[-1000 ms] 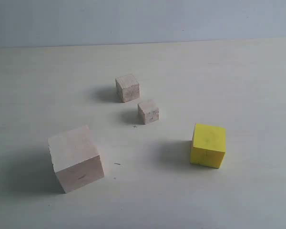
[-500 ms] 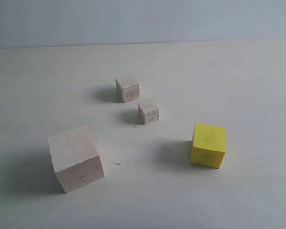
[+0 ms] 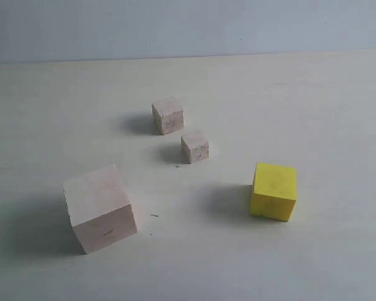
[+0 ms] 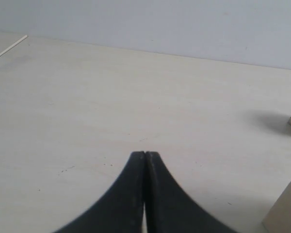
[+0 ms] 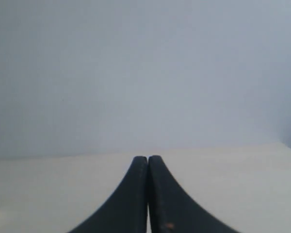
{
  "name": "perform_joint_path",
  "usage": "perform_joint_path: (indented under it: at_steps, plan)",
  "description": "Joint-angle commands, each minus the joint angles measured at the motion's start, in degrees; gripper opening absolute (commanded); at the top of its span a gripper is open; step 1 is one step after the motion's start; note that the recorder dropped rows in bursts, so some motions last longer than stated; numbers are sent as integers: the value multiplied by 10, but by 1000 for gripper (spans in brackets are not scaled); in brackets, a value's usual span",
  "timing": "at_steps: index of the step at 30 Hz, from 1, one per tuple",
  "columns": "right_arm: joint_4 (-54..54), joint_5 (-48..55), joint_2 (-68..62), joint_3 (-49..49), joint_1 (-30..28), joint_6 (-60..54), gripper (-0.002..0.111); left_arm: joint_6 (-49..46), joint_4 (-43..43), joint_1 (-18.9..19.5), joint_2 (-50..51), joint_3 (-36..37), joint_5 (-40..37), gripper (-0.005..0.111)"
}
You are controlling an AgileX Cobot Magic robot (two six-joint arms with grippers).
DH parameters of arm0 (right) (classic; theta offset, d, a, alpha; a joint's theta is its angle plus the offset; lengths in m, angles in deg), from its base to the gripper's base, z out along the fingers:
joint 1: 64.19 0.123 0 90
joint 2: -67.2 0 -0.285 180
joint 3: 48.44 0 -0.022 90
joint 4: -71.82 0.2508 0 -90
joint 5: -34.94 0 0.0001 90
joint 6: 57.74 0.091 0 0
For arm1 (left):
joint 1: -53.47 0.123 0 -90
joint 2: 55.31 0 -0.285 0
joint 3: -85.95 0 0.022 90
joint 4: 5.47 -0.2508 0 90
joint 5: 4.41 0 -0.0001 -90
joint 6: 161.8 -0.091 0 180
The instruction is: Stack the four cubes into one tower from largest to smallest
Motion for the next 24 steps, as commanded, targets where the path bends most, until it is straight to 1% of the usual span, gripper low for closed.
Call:
perform_joint_path:
  at_steps: [1, 14, 17, 19, 20, 24]
  plan:
    - [1, -68, -3, 2, 1, -4, 0, 4, 4, 1, -2, 1, 4, 0]
    - [1, -70, -3, 2, 1, -4, 0, 4, 4, 1, -2, 1, 5, 0]
    - [1, -88, -3, 2, 1, -4, 0, -2, -19, 1, -2, 1, 14, 0]
    - [1, -125, -3, 2, 1, -4, 0, -2, -21, 1, -2, 1, 50, 0]
    - [1, -142, -3, 2, 1, -1, 0, -2, -21, 1, -2, 1, 87, 0]
    - [1, -217, -3, 2, 1, 72, 0, -2, -21, 1, -2, 1, 281, 0]
